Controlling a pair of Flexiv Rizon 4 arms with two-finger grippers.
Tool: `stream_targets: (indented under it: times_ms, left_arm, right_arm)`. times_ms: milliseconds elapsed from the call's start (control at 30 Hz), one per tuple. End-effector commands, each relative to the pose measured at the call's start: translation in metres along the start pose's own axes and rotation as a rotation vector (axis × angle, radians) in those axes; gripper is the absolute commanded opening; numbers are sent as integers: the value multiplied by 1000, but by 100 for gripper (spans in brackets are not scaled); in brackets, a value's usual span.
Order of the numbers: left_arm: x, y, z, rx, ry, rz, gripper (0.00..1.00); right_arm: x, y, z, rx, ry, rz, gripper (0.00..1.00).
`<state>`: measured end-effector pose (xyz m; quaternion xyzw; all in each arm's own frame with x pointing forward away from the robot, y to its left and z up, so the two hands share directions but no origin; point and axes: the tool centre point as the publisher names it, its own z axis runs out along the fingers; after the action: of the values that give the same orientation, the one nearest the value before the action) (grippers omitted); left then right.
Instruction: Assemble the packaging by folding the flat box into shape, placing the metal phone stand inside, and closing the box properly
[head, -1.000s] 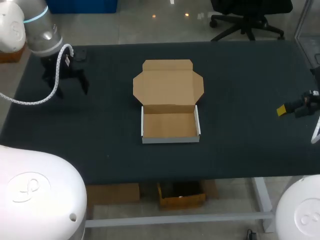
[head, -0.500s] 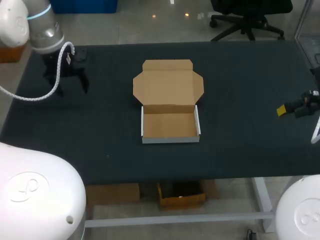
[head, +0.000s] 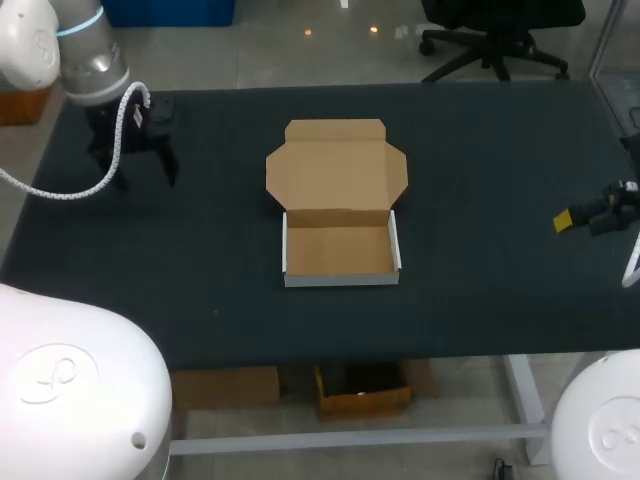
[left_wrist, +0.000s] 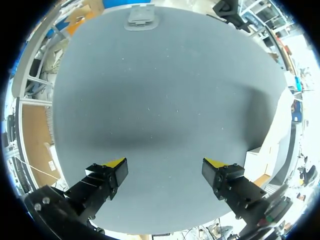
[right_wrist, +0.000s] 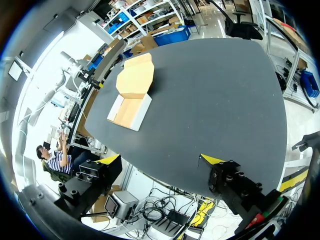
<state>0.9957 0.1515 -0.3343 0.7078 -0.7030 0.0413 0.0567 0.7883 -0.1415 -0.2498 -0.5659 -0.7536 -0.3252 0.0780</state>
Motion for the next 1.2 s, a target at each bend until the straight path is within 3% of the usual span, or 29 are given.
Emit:
stream_targets:
  times_ms: [33, 1100, 1200]
  left_arm:
    - [0, -1, 0, -4, -3, 0, 100]
    - [0, -1, 0, -4, -3, 0, 100]
    - [0, -13, 4, -13, -23, -6, 100]
  right_arm:
    - [0, 0, -2, 0, 3, -1, 100]
    - [0, 0, -2, 0, 3, -1, 100]
    - [0, 0, -2, 0, 3, -1, 100]
